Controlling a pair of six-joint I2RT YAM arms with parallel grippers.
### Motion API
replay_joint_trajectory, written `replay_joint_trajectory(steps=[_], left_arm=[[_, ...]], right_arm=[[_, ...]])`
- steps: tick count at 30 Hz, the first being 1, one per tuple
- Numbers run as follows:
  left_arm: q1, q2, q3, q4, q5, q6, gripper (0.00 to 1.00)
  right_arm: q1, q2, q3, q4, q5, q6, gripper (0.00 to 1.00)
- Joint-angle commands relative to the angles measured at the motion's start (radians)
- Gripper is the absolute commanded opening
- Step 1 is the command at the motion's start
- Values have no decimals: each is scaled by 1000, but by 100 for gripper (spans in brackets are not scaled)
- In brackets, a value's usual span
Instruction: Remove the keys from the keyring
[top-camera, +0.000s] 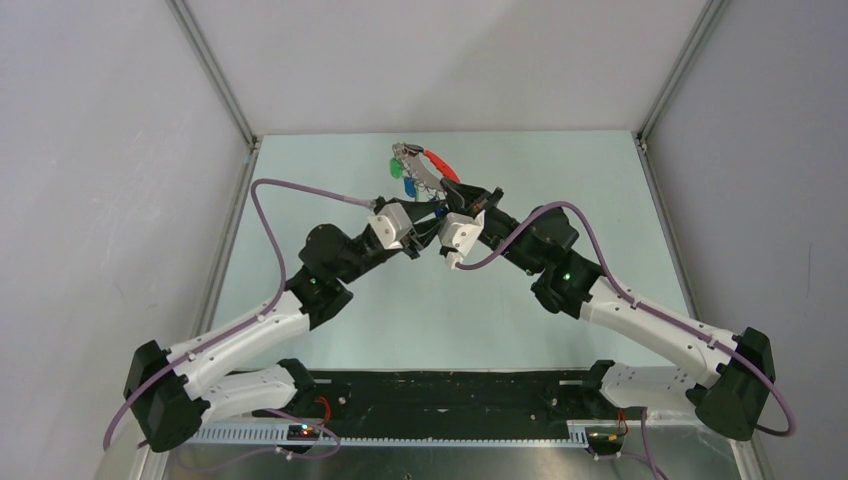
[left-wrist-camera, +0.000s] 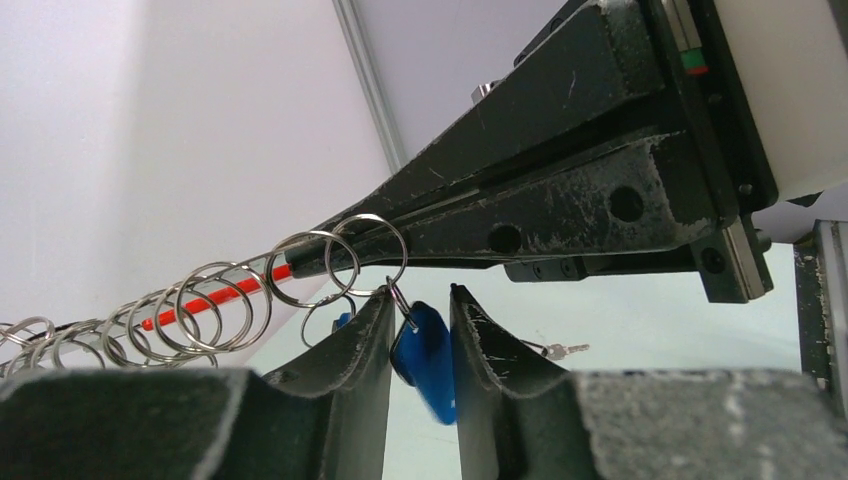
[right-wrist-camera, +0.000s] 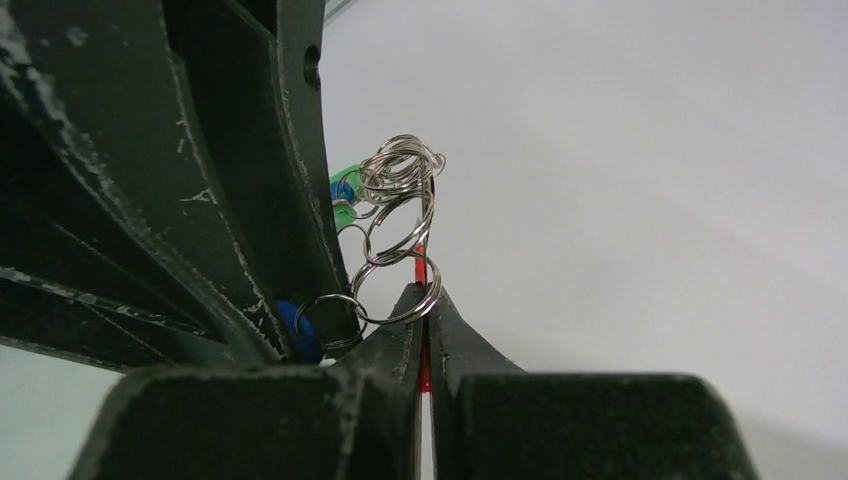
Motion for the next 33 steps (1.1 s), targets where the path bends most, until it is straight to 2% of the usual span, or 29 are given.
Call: replay_joint_trajectory(steps=[1,6,19,23,27,33], left_arm=[[-3,2,45,-7,-24,0,30],[-2,8,40,-14,-19,-16,32],[-2,-7,-6,-17,-26,-39,27],[-3,-6,-11,-15,-11,-43,33],[-3,-3,-14,-15,-7,-50,33],[-2,-6,-7,-16,-20,-48,19]], right_arm=[[-5,-30,56,72,-7,14,0],[-11,-31,56,79,-9,12,0],[-22,-35,56,66,-11,19,0],[-23,-34,55,71,-11,18,0],[-24,-36,56,69,-11,18,0],[-22,-38,56,67,-17,20,0]])
